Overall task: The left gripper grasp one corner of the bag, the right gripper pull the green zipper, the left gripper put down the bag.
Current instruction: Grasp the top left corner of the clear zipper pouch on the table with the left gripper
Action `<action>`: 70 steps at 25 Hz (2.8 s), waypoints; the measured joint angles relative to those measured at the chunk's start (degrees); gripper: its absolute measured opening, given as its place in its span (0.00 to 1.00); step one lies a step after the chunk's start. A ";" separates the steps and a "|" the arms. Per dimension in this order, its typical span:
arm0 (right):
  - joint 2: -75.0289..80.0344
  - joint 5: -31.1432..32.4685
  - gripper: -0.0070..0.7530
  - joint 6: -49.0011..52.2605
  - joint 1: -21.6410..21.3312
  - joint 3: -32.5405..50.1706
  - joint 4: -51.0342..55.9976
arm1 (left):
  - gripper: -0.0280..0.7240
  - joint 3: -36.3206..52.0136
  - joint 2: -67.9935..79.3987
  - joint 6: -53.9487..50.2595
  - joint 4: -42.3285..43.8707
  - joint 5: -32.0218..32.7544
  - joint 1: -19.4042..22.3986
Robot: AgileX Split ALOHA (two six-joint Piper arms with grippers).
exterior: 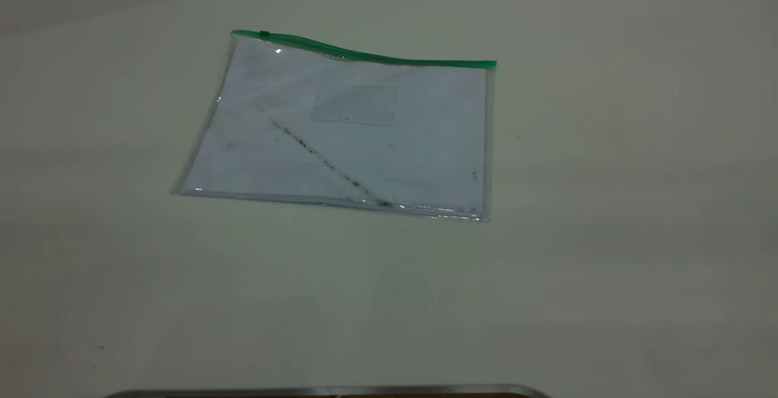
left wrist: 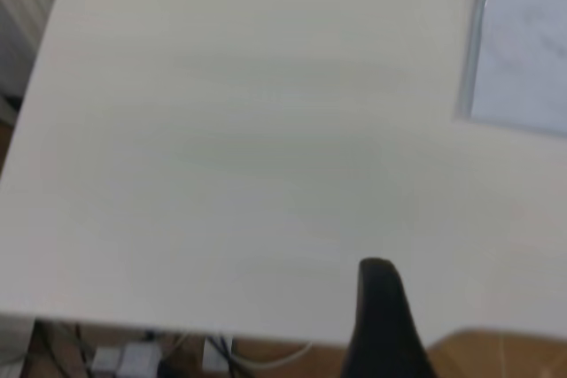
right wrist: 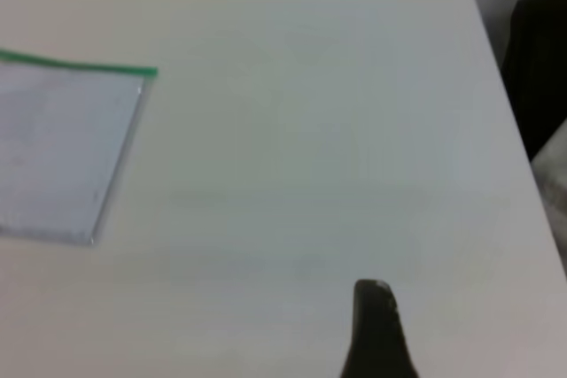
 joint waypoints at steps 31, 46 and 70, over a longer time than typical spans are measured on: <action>60.73 -25.85 0.75 -10.45 0.00 -13.24 7.67 | 0.81 -44.71 106.04 45.63 -42.93 -31.36 -1.70; 76.46 -29.89 0.75 -11.73 0.00 -16.51 7.71 | 0.81 -64.64 128.14 54.99 -50.30 -23.45 -1.70; 76.46 -30.69 0.75 -11.75 0.00 -16.55 7.93 | 0.81 -77.47 143.65 62.17 -63.27 -16.62 -1.70</action>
